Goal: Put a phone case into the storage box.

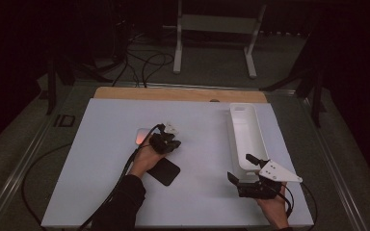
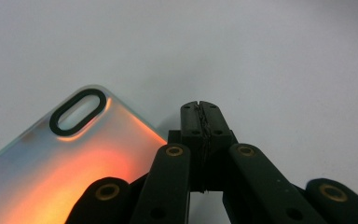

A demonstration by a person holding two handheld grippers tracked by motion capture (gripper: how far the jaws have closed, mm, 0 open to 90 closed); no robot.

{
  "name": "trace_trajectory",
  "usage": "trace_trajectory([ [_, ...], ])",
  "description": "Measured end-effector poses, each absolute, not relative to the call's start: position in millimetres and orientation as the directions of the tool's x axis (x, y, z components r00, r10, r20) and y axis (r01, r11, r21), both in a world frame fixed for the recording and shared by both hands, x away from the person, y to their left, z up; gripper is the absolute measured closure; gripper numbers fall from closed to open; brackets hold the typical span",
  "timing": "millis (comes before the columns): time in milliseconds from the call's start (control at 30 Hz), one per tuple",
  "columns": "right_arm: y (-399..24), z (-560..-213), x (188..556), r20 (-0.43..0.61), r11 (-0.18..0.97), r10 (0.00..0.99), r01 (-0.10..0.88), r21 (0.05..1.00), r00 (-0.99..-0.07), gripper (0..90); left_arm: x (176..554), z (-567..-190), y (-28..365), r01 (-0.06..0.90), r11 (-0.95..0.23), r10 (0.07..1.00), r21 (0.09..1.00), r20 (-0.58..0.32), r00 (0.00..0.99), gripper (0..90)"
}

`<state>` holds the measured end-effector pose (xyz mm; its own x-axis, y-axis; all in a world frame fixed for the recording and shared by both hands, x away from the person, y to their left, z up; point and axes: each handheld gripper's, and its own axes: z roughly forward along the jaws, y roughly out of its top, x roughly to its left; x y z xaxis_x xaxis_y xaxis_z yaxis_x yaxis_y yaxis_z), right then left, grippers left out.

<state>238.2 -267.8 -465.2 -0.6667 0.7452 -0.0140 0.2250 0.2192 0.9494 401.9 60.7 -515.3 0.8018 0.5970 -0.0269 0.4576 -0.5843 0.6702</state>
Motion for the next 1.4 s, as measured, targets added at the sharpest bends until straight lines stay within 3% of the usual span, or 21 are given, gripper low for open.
trace_trajectory([
  [400, -267, -465, 238, -0.013, 0.219, 0.745, 0.225, 0.949, -0.667, 8.1, 408, -518, 60, 0.467, -0.587, 0.632, 0.661, 0.014, 0.775, 89.7],
  [900, -266, -466, 238, -0.016, 0.225, 0.742, 0.226, 0.948, -0.670, 8.1, 436, -516, 94, 0.599, -0.475, 0.801, 0.645, 0.035, 0.598, 89.6],
  [1400, -268, -466, 238, -0.020, 0.226, 0.744, 0.223, 0.948, -0.668, 8.1, 437, -515, 113, 0.647, -0.465, 0.836, 0.605, 0.060, 0.545, 89.6],
])
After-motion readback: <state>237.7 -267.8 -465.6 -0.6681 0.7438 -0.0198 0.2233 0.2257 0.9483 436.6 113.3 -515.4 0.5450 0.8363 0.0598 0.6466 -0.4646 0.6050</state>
